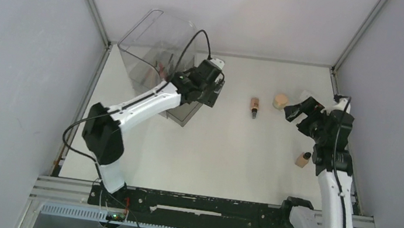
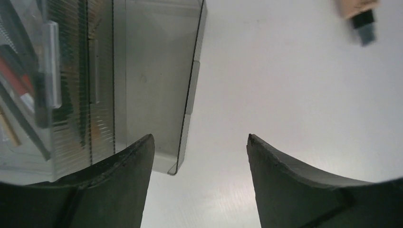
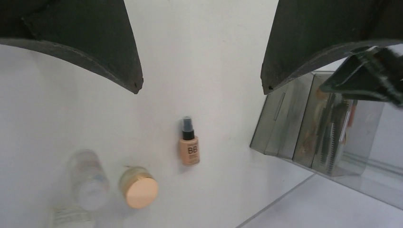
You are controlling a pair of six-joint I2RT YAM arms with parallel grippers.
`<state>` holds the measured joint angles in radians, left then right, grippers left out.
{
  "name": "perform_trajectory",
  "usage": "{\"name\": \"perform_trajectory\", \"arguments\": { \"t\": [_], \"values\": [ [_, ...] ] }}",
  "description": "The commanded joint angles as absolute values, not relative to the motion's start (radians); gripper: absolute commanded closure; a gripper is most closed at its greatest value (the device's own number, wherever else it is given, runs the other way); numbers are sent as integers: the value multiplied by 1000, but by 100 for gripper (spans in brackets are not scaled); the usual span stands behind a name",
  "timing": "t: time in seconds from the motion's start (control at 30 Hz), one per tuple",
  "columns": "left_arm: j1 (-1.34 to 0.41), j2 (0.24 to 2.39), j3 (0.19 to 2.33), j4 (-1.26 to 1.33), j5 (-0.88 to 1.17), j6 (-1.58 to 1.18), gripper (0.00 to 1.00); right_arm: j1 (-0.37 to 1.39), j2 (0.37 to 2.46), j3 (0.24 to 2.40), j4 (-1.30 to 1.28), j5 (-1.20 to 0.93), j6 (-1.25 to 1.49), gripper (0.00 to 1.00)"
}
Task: Organize the makeup
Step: Open the drawer in the storage box.
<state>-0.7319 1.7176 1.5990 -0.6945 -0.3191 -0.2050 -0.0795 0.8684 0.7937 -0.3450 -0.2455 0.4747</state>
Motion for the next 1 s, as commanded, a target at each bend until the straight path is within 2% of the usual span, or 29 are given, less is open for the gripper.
{"name": "perform_trajectory", "arguments": {
  "t": [0.0, 0.2, 0.6, 0.97],
  "values": [
    [-758, 1823, 1629, -594, -500, -301, 26, -139, 776, 787, -468, -259, 412, 0],
    [-735, 1986, 1693, -608, -568, -354, 31, -140, 786, 785, -489, -297, 426, 0],
    [-722, 2052, 1606, -555, -645, -508, 48, -141, 797, 781, -464, -358, 454, 0],
    [-689, 2098, 1592, -560, -604, -505, 50, -140, 801, 775, -464, -367, 461, 0]
  ]
}}
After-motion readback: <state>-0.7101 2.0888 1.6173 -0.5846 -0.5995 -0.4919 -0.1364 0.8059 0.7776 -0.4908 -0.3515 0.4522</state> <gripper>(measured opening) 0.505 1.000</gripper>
